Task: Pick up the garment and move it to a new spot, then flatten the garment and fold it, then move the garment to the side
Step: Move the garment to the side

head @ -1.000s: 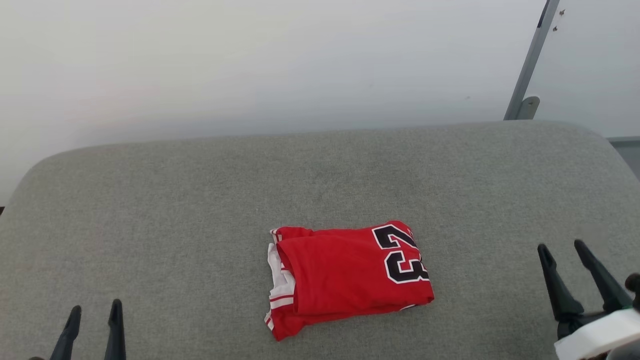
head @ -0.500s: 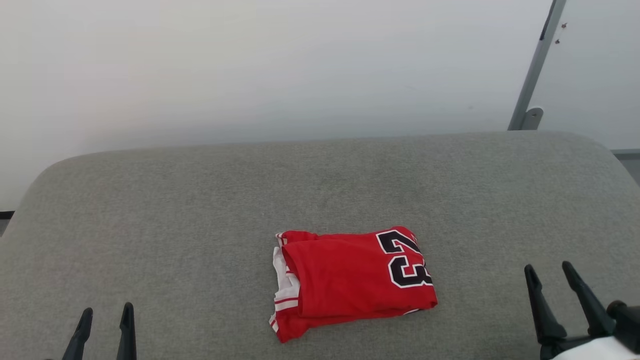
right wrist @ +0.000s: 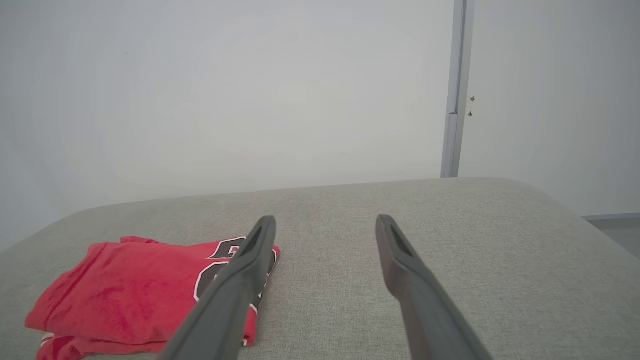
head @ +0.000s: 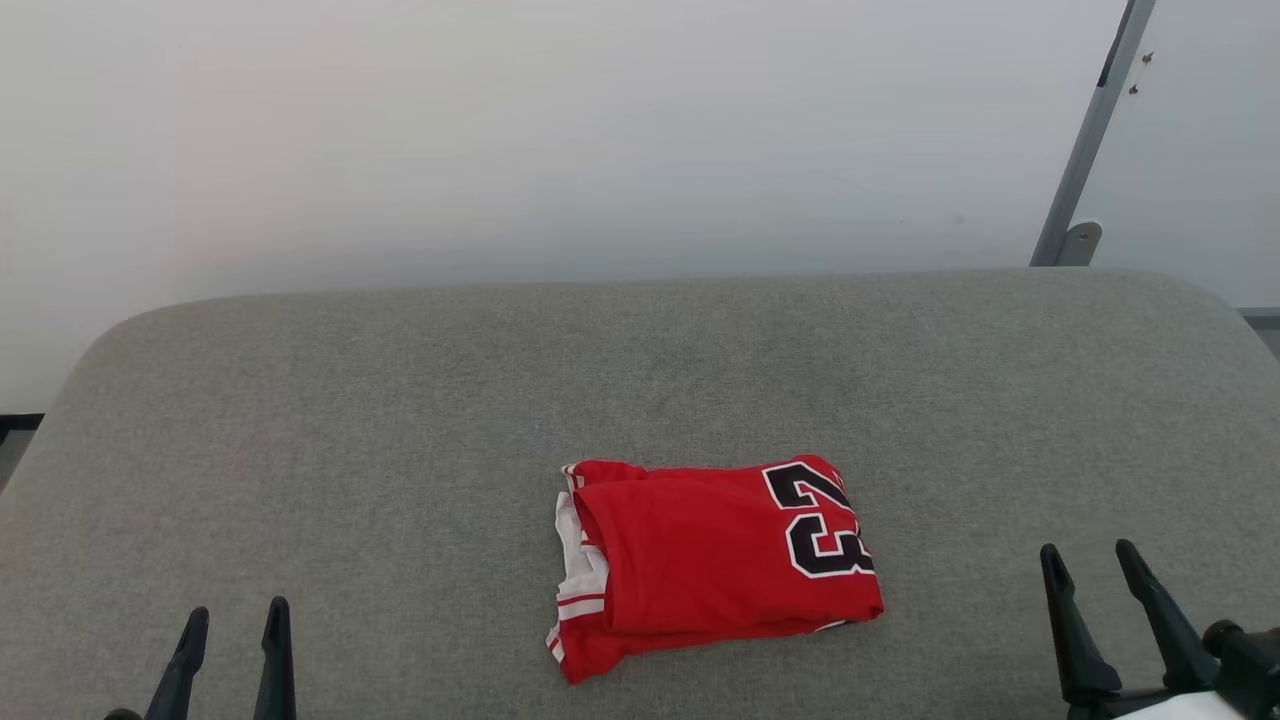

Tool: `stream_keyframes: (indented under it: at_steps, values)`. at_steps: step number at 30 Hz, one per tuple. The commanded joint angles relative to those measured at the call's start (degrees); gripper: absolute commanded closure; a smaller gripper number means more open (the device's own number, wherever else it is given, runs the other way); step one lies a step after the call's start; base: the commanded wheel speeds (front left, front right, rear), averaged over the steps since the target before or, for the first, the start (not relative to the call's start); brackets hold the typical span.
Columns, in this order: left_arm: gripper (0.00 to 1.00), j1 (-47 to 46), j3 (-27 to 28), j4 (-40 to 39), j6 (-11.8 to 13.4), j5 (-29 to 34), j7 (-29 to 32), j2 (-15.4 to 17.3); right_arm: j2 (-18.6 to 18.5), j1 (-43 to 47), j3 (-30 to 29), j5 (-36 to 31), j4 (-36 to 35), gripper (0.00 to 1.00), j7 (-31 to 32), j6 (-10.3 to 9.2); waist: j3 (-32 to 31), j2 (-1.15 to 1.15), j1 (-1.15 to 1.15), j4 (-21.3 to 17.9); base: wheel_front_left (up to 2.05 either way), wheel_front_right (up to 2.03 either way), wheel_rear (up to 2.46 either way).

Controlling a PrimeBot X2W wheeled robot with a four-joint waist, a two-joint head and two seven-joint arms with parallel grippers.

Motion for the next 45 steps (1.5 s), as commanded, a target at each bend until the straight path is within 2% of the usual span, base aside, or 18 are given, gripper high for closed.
stream_keyframes:
  at_steps: [1, 10, 17, 22, 23, 27, 34, 39, 45]
  values:
    - [0.00, -0.84, -0.01, 0.07, -0.04, 0.36, -0.28, -0.16, 0.50, 0.44, -0.10, 0.29, -0.05, 0.00, -0.22, -0.02, 0.07, 0.00, 0.00, 0.00, 0.00, 0.00, 0.00]
    - [0.00, -1.35, -0.22, 0.00, -0.04, 0.36, -0.28, -0.27, -0.13, -1.32, 2.67, 2.49, 1.84, 0.00, -0.22, -0.02, 0.12, 0.00, 0.00, 0.50, 0.00, 0.00, 0.00]
    - [0.00, -1.08, 0.08, -0.62, -0.04, -0.55, -0.28, -0.05, -3.58, -7.12, 8.95, 8.22, 7.12, 0.00, 3.32, -0.02, 0.29, 0.00, 0.00, 2.14, 0.00, 0.00, 0.00]
    - [0.00, -1.24, -1.12, -0.57, -0.04, -0.85, -0.28, 0.44, -7.26, -13.36, 13.20, 13.62, 10.72, 0.00, 13.30, -0.02, 0.98, 0.00, 0.00, 5.03, 0.00, 0.00, 0.00]
    - [0.00, -1.46, -1.86, -0.40, -0.04, -1.13, -0.28, 0.77, -8.89, -15.95, 14.86, 14.63, 11.95, 0.00, 17.44, -0.02, 1.43, 0.00, 0.00, 6.29, 0.00, 0.00, 0.00]
    - [0.00, -1.74, -3.27, 0.25, -0.04, -1.60, -0.28, 1.53, -11.61, -20.17, 17.92, 17.71, 14.42, 0.00, 25.83, -0.03, 2.51, 0.00, 0.00, 8.81, 0.00, 0.00, 0.00]
    - [0.00, -3.64, -5.66, 1.22, -0.04, -2.09, -0.28, 2.02, -14.77, -26.43, 21.31, 20.71, 18.45, 0.00, 38.11, -0.02, 5.11, 0.00, 0.00, 12.45, 0.00, 0.00, 0.00]
    - [0.00, -5.17, -6.34, 1.67, -0.04, -2.73, -0.28, 1.82, -14.79, -30.38, 22.39, 22.00, 22.72, 0.00, 46.37, -0.02, 7.29, 0.00, 0.00, 13.91, 0.00, 0.00, 0.00]
    - [0.00, -6.98, -7.31, 2.35, -0.04, -3.12, -0.28, 1.83, -12.19, -34.20, 23.97, 22.87, 29.02, 0.00, 55.59, -0.02, 9.15, 0.00, 0.00, 15.15, 0.00, 0.00, 0.00]
